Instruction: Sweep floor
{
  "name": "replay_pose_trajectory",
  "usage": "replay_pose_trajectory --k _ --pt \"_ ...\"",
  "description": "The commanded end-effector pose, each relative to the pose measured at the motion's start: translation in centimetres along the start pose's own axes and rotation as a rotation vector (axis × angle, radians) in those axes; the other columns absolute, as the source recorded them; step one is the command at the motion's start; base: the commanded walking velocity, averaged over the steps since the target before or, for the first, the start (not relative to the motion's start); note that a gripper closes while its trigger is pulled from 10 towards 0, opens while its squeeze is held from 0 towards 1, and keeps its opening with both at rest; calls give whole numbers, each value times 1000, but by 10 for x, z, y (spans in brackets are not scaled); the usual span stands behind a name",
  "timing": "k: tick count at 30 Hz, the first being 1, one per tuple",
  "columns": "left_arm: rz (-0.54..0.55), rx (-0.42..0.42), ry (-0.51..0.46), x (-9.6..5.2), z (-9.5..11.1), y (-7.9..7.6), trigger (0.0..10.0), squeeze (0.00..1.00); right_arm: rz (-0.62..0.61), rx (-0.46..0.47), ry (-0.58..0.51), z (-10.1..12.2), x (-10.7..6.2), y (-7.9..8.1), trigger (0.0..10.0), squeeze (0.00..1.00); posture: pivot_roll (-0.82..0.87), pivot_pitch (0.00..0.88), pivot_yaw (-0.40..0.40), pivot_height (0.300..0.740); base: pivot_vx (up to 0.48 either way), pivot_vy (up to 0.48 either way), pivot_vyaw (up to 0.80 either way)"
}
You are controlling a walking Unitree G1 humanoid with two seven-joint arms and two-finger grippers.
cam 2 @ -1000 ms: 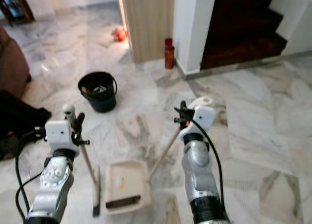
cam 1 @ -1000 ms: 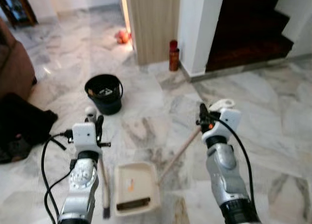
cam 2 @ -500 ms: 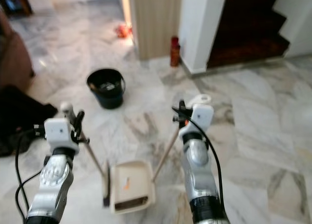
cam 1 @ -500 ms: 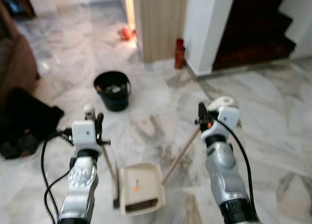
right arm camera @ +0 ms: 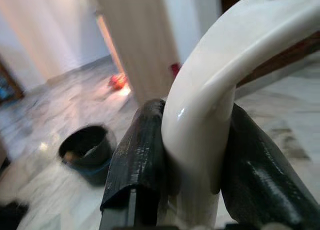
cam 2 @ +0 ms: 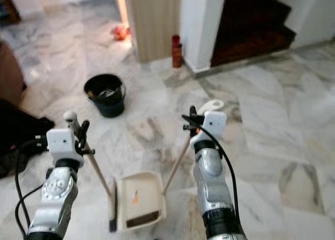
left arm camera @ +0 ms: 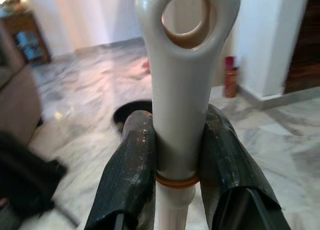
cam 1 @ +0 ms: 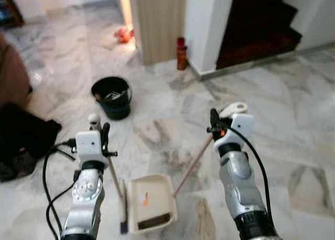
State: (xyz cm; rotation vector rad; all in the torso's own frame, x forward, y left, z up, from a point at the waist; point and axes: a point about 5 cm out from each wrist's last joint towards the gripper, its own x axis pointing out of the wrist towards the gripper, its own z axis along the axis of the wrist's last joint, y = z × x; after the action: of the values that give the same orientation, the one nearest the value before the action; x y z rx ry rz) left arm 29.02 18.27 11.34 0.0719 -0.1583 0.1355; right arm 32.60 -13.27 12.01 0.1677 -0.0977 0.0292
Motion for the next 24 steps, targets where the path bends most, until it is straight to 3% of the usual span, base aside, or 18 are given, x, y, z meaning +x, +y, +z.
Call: replay_pose_trajectory --k 1,8,15,24 --pt "-6 1 -41 2 9 -1 10000 0 -3 8 -22 5 2 0 10000 0 97 88 45 740 315 0 0" --pt "-6 1 -40 2 9 -1 10000 0 19 -17 -29 6 1 3 10000 0 98 88 45 740 315 0 0" --pt "-3 0 -37 2 9 -1 10000 0 30 -12 -32 6 1 4 10000 0 99 88 44 740 319 0 611" --pt "1 0 -38 2 8 -1 10000 0 39 -5 -25 5 1 5 10000 0 101 87 41 740 316 0 0"
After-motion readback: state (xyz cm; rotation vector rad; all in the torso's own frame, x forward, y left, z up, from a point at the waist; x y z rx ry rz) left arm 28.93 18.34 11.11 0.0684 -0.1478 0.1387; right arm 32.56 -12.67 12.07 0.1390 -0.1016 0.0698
